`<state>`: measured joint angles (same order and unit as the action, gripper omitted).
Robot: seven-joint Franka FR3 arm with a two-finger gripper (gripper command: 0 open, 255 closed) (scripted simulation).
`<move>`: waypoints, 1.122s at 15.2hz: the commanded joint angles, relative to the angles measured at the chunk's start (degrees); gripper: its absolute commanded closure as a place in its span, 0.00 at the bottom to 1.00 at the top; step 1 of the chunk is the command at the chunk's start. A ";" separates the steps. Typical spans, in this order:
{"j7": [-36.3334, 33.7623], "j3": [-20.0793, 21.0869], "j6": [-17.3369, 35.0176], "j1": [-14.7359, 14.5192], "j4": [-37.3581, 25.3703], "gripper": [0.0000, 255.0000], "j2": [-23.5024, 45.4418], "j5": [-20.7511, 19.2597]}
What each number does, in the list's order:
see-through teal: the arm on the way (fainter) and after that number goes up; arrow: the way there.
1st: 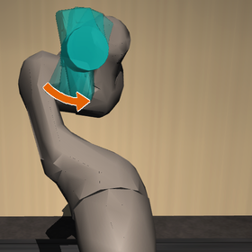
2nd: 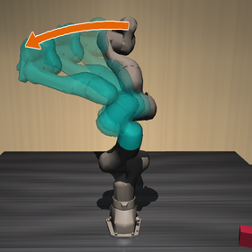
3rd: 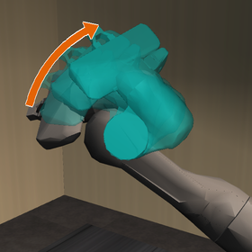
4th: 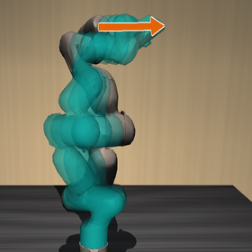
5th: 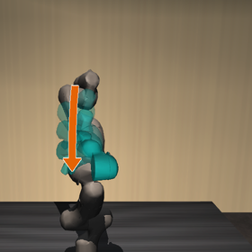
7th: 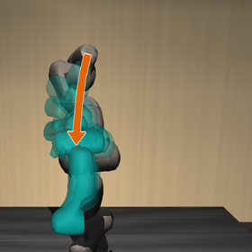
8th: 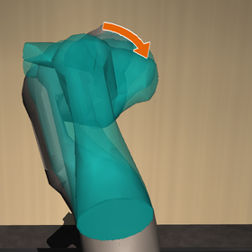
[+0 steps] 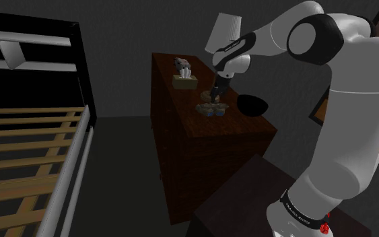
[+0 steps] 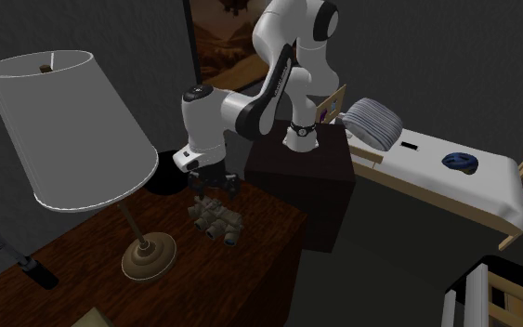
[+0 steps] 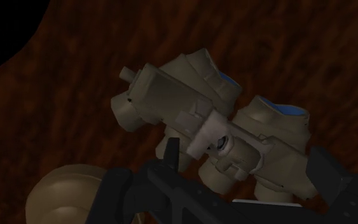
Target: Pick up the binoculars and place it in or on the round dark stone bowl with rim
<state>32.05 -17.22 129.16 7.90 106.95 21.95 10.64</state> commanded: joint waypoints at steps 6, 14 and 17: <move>0.04 0.05 0.23 0.01 0.00 0.00 0.21 0.09; 0.04 0.05 0.26 0.02 0.04 1.00 0.20 0.09; 0.04 0.05 0.24 0.02 0.01 1.00 0.21 0.09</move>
<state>32.09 -17.17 129.41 7.91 106.96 22.14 10.73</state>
